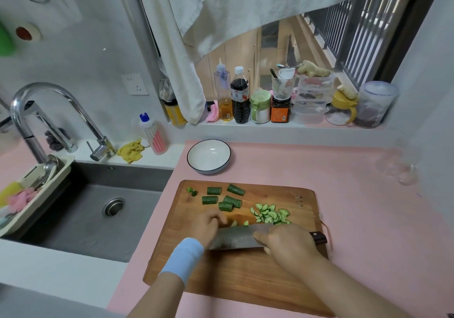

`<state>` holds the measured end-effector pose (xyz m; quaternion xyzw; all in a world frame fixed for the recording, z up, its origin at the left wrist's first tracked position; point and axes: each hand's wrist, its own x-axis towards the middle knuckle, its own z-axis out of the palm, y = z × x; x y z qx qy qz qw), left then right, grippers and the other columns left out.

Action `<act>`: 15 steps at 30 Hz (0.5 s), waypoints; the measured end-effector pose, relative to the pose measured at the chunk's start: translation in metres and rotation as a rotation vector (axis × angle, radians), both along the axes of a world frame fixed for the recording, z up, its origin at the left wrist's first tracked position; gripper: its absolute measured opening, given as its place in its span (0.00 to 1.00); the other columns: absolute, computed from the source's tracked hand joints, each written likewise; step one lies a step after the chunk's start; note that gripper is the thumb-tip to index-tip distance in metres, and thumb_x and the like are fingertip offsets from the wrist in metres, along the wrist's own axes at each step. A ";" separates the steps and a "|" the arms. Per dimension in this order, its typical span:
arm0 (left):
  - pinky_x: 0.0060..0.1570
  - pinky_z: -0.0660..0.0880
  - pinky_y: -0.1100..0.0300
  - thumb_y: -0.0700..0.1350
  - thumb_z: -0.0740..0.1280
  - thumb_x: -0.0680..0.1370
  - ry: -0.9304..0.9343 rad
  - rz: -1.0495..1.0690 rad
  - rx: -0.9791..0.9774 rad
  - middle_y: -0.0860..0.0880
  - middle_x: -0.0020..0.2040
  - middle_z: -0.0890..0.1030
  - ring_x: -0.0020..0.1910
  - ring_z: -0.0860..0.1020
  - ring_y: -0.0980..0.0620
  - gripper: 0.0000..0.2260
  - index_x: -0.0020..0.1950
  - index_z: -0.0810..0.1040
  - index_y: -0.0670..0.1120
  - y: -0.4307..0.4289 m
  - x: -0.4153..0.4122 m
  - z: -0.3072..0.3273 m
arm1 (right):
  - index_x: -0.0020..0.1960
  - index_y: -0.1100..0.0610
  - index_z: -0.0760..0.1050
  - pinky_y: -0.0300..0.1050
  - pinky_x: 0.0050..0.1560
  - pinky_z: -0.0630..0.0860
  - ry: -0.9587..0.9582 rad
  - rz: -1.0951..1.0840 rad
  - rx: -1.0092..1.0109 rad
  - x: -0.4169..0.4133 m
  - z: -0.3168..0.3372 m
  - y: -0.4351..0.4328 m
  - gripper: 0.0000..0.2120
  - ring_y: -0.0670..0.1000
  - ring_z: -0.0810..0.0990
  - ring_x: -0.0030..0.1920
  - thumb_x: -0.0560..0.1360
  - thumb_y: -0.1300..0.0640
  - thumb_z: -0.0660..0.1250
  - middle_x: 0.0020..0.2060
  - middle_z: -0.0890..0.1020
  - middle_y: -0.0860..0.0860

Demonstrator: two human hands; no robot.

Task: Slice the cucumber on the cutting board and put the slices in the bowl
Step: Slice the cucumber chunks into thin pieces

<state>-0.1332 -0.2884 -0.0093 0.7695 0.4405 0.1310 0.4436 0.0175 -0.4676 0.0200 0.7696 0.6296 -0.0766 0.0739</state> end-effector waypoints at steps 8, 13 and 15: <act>0.61 0.69 0.64 0.32 0.57 0.75 0.033 -0.187 0.013 0.54 0.54 0.81 0.56 0.76 0.55 0.19 0.50 0.82 0.51 0.015 0.028 -0.006 | 0.64 0.50 0.73 0.48 0.40 0.73 0.011 -0.079 0.012 -0.020 0.013 0.015 0.12 0.58 0.80 0.47 0.82 0.57 0.58 0.49 0.81 0.52; 0.51 0.71 0.60 0.33 0.57 0.74 -0.008 0.301 0.179 0.49 0.46 0.80 0.48 0.78 0.45 0.17 0.50 0.78 0.51 0.054 -0.028 -0.026 | 0.65 0.40 0.77 0.44 0.39 0.80 0.243 -0.332 0.137 -0.023 0.007 0.016 0.16 0.45 0.81 0.40 0.80 0.52 0.60 0.43 0.83 0.43; 0.50 0.72 0.58 0.37 0.58 0.76 0.137 0.276 0.170 0.47 0.48 0.80 0.46 0.77 0.44 0.13 0.54 0.76 0.50 0.052 -0.037 -0.036 | 0.62 0.38 0.79 0.41 0.34 0.76 0.393 -0.463 0.167 -0.024 0.004 0.018 0.15 0.42 0.77 0.34 0.80 0.51 0.61 0.36 0.81 0.41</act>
